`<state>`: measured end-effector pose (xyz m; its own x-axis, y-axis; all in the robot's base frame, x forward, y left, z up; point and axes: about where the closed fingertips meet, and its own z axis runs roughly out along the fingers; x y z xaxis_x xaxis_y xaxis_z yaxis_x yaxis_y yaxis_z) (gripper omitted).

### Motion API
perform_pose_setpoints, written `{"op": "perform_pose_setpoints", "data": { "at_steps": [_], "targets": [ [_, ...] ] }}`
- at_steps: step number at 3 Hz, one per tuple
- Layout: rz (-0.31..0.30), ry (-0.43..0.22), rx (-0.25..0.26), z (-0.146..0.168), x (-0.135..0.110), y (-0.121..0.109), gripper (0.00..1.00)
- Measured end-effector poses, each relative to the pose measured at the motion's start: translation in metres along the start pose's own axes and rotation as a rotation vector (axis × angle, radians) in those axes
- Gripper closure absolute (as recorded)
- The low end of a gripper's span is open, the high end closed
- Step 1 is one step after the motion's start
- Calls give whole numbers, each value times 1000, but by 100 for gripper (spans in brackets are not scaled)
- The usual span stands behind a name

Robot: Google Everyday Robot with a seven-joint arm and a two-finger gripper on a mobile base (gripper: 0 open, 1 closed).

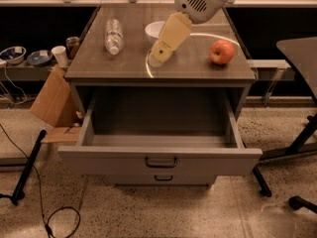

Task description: Place water bottle into top drawer

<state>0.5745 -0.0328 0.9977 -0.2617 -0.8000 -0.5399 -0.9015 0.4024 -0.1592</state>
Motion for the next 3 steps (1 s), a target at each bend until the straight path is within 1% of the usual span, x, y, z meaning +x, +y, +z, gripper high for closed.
{"op": "perform_pose_setpoints", "data": {
  "at_steps": [1,2,3],
  "targets": [
    [109,-88,41,34,-16,9,0],
    [109,-88,41,34,-16,9,0],
    [147,-98,56,37,-18,7,0]
  ]
}}
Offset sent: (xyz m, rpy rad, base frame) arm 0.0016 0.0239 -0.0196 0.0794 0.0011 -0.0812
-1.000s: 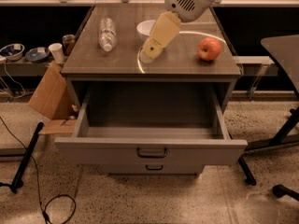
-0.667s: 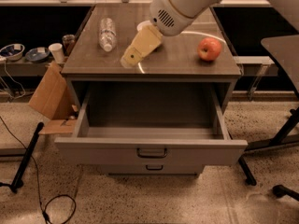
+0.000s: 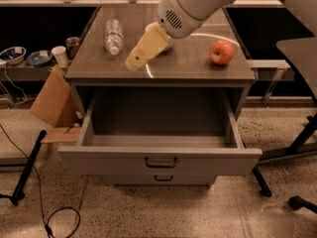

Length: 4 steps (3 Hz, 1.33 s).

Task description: Place water bottle into top drawer

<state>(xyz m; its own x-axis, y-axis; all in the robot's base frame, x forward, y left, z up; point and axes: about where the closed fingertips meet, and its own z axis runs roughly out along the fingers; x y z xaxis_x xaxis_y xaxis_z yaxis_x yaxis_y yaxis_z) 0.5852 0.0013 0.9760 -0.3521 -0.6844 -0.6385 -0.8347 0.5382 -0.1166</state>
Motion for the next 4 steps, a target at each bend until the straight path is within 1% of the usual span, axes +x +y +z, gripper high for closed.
{"op": "perform_pose_setpoints", "data": {
  "at_steps": [1,2,3,4],
  "targets": [
    [79,-43,16,18,-13,-1,0],
    [155,-91,38,40,-37,-5,0],
    [218,-124,59,66,-56,-13,0],
    [276,-149,72,88,-67,-25,0]
  ]
}}
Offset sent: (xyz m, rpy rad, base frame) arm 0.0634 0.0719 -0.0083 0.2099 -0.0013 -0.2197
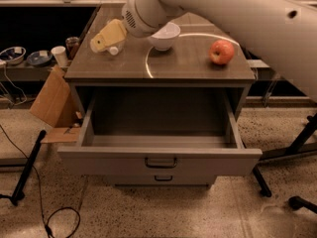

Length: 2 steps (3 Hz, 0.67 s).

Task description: Place water bottle into top drawer

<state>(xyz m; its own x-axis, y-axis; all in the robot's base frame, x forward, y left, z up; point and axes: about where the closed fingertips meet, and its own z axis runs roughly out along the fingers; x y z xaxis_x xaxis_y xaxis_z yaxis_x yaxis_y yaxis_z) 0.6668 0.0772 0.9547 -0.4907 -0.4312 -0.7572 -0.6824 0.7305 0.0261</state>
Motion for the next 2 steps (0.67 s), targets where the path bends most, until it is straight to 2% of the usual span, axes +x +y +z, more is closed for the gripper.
{"op": "perform_pose_setpoints", "data": {
  "at_steps": [2],
  "targets": [
    [98,-22,43,44,-17,-20,0]
  ]
}}
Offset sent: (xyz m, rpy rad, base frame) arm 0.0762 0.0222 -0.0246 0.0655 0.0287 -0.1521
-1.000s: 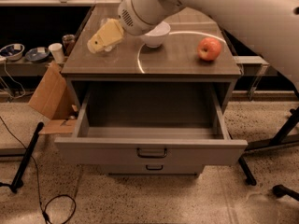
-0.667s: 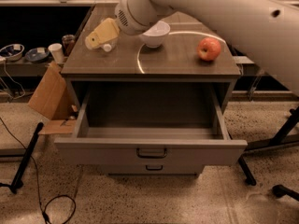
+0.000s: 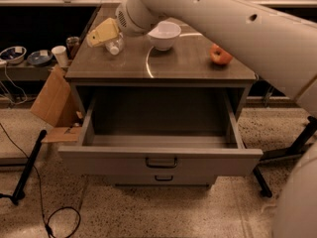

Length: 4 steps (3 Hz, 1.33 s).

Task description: Place water bottle into top drawer

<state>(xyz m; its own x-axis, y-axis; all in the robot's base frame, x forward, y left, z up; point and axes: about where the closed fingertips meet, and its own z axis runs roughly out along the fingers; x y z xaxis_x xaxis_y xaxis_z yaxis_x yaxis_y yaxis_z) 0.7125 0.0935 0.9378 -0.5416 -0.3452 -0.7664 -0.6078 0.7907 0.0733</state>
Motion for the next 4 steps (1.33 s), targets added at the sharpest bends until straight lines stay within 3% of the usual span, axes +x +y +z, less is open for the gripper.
{"op": "perform_pose_setpoints", "data": {
  "at_steps": [2,3,4],
  "targets": [
    [51,38,49,34,-22,4,0],
    [51,38,49,34,-22,5,0],
    [49,71,38,59,-17,20,0]
  ]
}}
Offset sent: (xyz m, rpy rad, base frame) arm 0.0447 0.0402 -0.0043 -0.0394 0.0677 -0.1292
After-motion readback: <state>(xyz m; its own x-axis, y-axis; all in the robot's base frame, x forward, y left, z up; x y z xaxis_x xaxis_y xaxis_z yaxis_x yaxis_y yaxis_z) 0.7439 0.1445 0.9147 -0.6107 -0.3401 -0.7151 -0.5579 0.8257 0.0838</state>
